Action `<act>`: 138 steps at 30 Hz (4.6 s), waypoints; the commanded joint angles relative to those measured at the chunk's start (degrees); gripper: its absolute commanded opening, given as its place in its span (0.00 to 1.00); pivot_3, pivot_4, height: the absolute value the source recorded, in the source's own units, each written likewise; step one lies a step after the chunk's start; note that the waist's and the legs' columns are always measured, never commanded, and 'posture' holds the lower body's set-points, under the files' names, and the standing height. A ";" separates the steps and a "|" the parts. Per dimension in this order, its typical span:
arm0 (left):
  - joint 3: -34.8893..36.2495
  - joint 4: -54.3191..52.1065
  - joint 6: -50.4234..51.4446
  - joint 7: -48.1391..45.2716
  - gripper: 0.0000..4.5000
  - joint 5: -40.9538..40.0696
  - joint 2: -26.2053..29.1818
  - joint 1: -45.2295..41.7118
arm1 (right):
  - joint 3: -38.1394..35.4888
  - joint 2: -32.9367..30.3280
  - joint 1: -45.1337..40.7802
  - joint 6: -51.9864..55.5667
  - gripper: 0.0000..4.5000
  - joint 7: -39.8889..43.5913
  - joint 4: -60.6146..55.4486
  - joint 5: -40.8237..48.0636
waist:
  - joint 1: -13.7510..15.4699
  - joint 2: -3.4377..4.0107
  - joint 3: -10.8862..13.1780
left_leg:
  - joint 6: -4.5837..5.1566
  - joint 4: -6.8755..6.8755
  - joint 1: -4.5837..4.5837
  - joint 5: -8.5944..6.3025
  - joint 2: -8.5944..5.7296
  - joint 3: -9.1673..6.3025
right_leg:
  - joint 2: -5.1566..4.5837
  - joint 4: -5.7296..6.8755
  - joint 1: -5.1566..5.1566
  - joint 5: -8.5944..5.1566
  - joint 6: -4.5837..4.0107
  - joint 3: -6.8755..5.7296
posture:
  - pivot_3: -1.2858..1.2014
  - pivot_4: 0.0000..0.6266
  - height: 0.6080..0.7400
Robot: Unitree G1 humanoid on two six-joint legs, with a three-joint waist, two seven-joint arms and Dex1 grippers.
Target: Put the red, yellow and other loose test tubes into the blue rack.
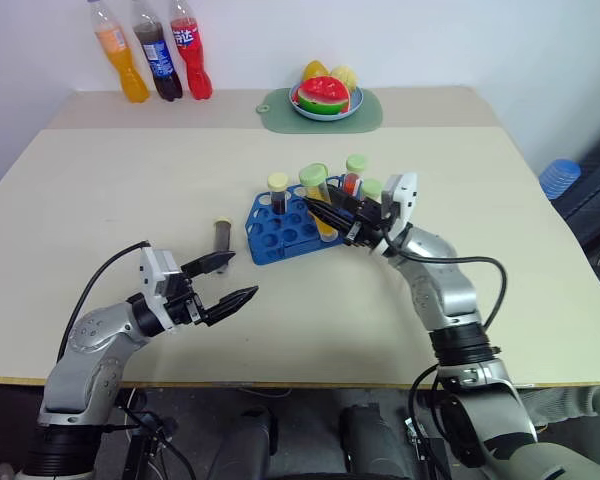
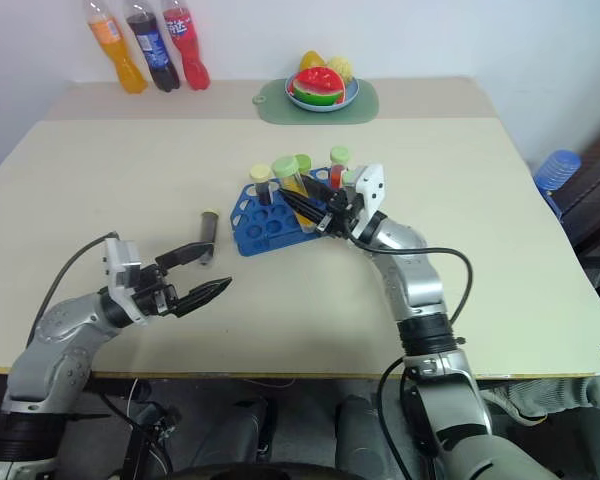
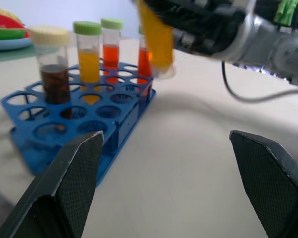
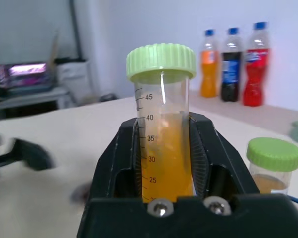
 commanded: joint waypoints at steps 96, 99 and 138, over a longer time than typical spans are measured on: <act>15.33 5.20 78.09 69.44 0.33 -17.02 -6.88 -40.42 | -2.50 -30.56 18.24 -1.86 1.00 18.07 -19.71 2.09 | -0.20 -0.37 0.11 | -0.62 0.00 -0.04 0.34 -0.06 -0.14 | 0.01 0.14 -0.09 0.00 0.04 -0.01 | 0.52 0.24 1.00; 10.07 -10.61 60.83 48.07 0.33 -15.63 0.84 -27.31 | -2.66 -29.81 18.34 -2.47 1.00 17.82 -18.98 1.93 | -0.21 -0.35 0.11 | -0.72 -0.09 -0.15 0.39 -0.04 0.00 | 0.02 0.17 -0.29 0.00 0.01 0.06 | 0.52 0.24 1.00; -15.12 41.02 -36.23 26.95 0.33 27.75 -27.64 -24.61 | -9.75 -34.35 25.14 2.62 1.00 14.84 -23.95 3.82 | 1.73 -0.28 -0.04 | -0.09 0.17 0.13 0.04 -0.17 0.17 | -0.12 -0.12 0.41 0.00 0.04 -0.13 | 0.52 0.24 1.00</act>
